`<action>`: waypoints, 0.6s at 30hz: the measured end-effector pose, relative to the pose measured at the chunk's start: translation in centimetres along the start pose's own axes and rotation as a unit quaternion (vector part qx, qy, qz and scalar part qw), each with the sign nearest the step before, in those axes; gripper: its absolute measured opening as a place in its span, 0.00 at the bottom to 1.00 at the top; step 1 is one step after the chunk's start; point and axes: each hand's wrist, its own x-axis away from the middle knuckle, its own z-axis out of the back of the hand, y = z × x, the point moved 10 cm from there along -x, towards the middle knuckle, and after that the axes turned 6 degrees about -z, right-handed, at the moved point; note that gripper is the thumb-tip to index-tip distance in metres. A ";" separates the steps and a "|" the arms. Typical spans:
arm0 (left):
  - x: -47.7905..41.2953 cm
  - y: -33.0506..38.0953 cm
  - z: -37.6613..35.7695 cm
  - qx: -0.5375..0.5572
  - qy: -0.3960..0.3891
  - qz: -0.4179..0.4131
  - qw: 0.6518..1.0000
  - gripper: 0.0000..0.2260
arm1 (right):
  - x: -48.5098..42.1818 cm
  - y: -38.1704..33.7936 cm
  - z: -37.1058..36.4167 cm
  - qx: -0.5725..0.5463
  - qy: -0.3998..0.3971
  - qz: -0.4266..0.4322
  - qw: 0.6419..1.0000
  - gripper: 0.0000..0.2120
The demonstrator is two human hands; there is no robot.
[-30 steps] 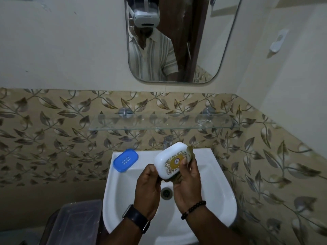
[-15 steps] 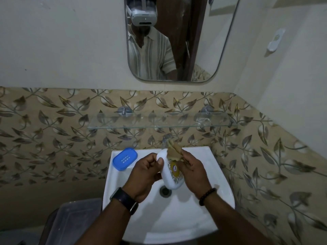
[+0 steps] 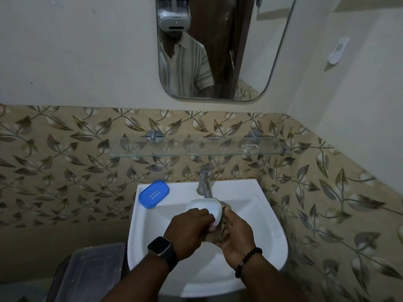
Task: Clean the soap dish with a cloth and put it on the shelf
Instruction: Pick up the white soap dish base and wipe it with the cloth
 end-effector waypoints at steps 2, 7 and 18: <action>0.0 0.2 -0.6 -0.045 -0.044 -0.026 0.998 0.06 | 0.2 -0.9 0.0 0.050 -0.005 0.031 0.998 0.13; 0.4 2.0 -0.2 -0.155 0.002 -0.115 0.981 0.06 | 0.4 -3.1 1.1 0.312 0.081 0.166 0.932 0.05; 8.4 -8.9 -4.1 0.371 0.182 0.412 0.812 0.25 | -2.5 -2.1 6.7 0.357 0.196 0.131 0.904 0.03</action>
